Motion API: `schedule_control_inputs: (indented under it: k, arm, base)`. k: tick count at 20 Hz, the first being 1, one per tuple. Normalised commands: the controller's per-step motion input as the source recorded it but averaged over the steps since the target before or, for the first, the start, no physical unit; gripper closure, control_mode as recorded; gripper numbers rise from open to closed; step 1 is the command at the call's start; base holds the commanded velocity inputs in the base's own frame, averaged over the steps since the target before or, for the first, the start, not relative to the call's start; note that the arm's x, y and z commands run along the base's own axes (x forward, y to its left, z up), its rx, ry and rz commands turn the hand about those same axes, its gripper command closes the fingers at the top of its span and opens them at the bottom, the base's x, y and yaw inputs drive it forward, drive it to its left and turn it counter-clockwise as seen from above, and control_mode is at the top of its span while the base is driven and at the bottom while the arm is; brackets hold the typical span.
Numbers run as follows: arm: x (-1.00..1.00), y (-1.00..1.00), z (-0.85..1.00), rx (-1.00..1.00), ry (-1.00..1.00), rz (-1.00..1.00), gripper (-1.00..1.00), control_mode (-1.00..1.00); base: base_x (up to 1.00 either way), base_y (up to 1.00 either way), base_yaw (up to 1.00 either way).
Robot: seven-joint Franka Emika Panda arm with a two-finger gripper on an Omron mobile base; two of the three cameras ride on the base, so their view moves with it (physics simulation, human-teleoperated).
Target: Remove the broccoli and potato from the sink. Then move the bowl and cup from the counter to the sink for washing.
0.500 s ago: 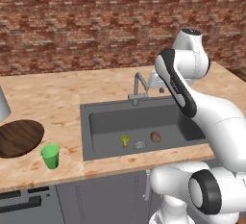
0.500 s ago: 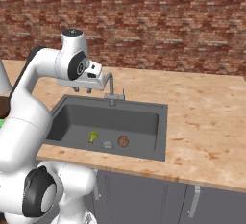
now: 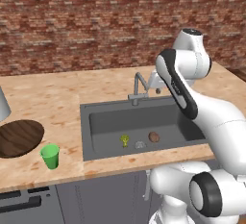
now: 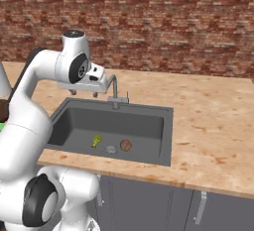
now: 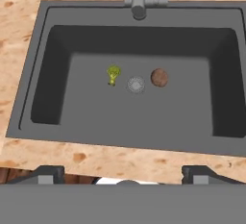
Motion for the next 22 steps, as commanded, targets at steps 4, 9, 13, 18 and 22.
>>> schedule_control_inputs:
  k: [4, 9, 13, 18, 22]
  arm:
    - [-0.14, 0.2, 0.0, 0.0, -0.02, -0.04, -1.0, -1.0]
    - [-0.17, 0.26, 0.0, 0.0, 0.0, -0.09, -1.0, -1.0]
    - [-0.13, 0.33, 0.0, -0.02, 0.0, -0.14, -1.0, -1.0]
    - [-0.15, 0.2, -0.01, -0.01, 0.0, -0.12, -1.0, -1.0]
    - [-0.08, 0.15, -0.06, 0.0, 0.0, -0.08, -1.0, -1.0]
  base:
    - [0.0, 0.0, 0.0]
    - [0.0, 0.0, 0.0]
    - [0.0, 0.0, 0.0]
    - [0.0, 0.0, 0.0]
    - [0.0, 0.0, 0.0]
